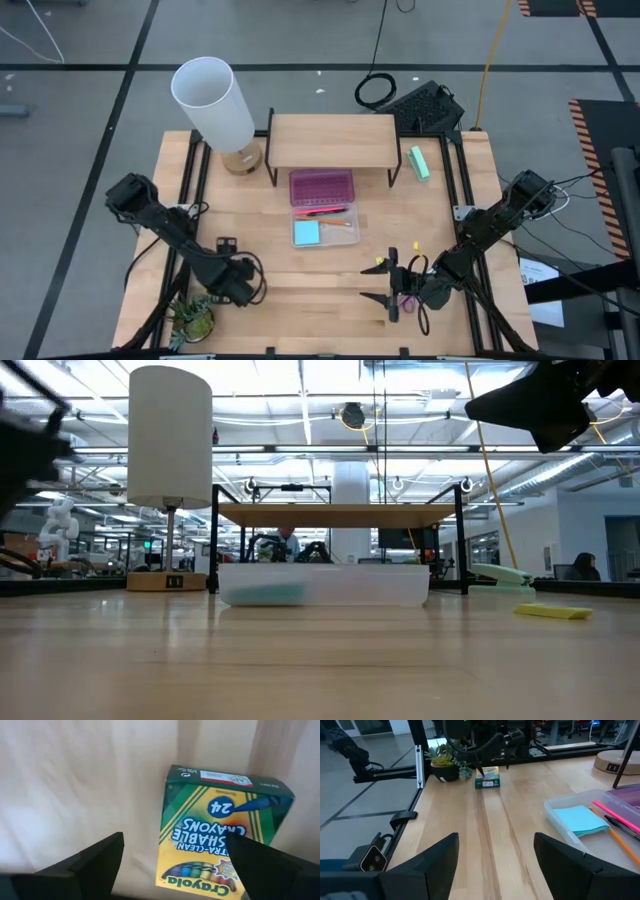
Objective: Pack school essentials
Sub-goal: Put the crayon box into the violet supply box
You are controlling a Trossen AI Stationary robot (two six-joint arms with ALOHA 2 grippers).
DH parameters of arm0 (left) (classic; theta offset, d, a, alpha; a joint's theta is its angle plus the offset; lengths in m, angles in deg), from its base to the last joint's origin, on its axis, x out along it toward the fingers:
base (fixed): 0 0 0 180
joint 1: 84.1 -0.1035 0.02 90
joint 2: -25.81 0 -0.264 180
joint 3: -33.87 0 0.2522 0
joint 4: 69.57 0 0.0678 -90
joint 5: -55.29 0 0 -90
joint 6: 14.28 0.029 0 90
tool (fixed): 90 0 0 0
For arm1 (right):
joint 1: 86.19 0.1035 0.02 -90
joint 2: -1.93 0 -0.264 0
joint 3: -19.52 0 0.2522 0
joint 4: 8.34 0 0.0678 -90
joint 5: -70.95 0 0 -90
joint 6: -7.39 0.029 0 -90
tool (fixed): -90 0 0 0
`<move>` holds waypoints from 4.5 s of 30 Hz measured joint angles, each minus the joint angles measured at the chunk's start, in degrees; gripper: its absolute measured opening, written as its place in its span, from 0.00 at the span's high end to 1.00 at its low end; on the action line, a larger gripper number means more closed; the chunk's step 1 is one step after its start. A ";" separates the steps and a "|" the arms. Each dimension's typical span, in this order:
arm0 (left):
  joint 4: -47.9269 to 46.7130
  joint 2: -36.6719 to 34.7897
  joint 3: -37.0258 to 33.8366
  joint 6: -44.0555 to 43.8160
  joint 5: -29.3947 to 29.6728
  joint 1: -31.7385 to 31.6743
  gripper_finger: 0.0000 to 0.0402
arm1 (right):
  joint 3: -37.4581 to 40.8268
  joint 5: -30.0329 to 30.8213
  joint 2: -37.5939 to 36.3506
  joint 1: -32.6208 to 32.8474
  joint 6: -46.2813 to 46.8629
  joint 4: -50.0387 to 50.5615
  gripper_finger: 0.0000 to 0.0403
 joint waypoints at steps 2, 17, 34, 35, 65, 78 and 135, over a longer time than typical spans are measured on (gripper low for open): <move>0.21 0.06 1.82 5.30 3.27 -1.34 0.12 | 0.00 0.00 0.00 -0.21 -0.09 0.00 0.38; -0.61 -0.01 11.62 8.19 4.33 -5.44 0.12 | 0.00 -0.27 0.00 -0.23 2.21 2.31 0.38; 4.12 -0.18 -0.83 -0.08 1.77 1.14 0.12 | 0.00 -0.31 0.00 -0.24 3.56 3.02 0.38; 4.80 -0.18 -0.94 1.07 1.47 1.06 0.12 | 0.00 -0.29 0.00 -0.24 3.56 3.02 0.38; 7.66 -0.03 3.72 1.69 -2.08 -1.23 0.01 | 0.00 -1.49 0.00 -1.09 4.19 3.42 0.38; 16.43 -0.14 -2.38 0.96 -2.72 1.32 0.00 | 0.00 -1.53 0.00 -1.03 4.21 3.43 0.38; 11.59 21.10 41.88 42.56 -17.56 -47.16 0.70 | -0.04 -1.33 0.02 -1.51 -1.42 2.04 0.38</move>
